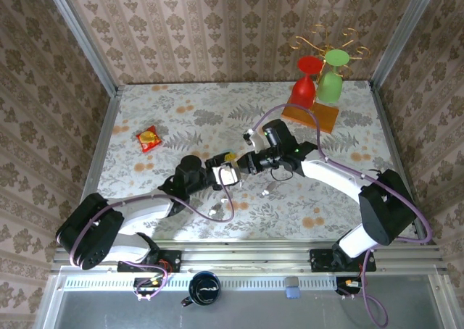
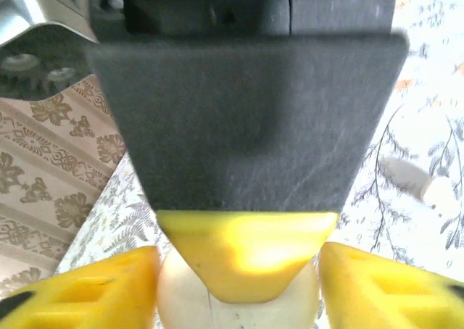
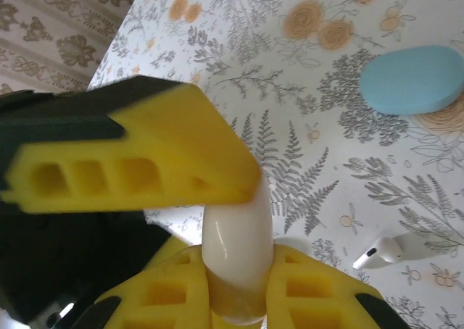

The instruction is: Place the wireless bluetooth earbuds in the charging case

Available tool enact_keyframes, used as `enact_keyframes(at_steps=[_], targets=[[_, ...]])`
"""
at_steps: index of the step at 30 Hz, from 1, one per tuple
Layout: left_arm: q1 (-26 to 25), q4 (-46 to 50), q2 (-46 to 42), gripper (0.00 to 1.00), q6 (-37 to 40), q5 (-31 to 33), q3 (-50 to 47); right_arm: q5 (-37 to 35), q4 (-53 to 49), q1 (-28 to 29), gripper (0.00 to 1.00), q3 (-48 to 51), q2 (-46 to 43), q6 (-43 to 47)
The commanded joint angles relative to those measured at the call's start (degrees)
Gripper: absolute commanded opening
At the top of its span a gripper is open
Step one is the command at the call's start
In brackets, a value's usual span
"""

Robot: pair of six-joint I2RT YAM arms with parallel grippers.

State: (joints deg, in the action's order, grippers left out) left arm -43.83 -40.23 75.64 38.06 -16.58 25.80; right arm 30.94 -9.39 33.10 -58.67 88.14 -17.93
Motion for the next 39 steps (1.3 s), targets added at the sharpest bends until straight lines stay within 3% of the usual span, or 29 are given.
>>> enact_keyframes(at_steps=[1, 6, 10, 17, 21, 26, 30, 36, 39], targets=[[0.0, -4.1, -2.1, 0.76, -6.9, -1.4, -1.3, -3.3, 3.3, -1.0, 0.14, 0.4, -2.4, 0.9], [1.3, -5.1, -6.4, 0.99, -23.5, 1.2, -1.7, -4.9, 13.2, -3.0, 0.13, 6.7, -9.4, 0.6], [3.5, 0.3, -10.9, 1.00, -38.0, -0.2, 0.0, -2.6, 24.5, -5.5, 0.13, 13.1, -16.0, -2.1], [5.6, -2.9, -16.9, 1.00, -51.2, -6.8, -1.5, 7.4, 34.1, -6.9, 0.14, 18.3, -24.5, -0.5], [5.5, -1.8, -17.1, 0.95, -54.5, -14.0, 0.3, 12.9, 39.5, -6.9, 0.12, 19.4, -26.6, -2.2], [5.4, -9.7, -14.5, 0.82, -58.9, -23.5, 0.3, 18.2, 45.1, -6.8, 0.11, 19.7, -26.6, -5.0], [5.5, -21.2, -11.6, 0.69, -64.1, -25.7, -0.4, 20.8, 49.0, -6.4, 0.11, 19.7, -25.0, -7.3], [5.5, -32.9, -8.4, 0.67, -66.9, -28.0, -0.7, 21.2, 52.9, -5.0, 0.11, 19.3, -23.0, -8.6], [5.4, -33.2, -8.3, 0.66, -67.5, -28.7, 0.4, 20.8, 55.9, -4.3, 0.10, 19.3, -21.7, -9.9]])
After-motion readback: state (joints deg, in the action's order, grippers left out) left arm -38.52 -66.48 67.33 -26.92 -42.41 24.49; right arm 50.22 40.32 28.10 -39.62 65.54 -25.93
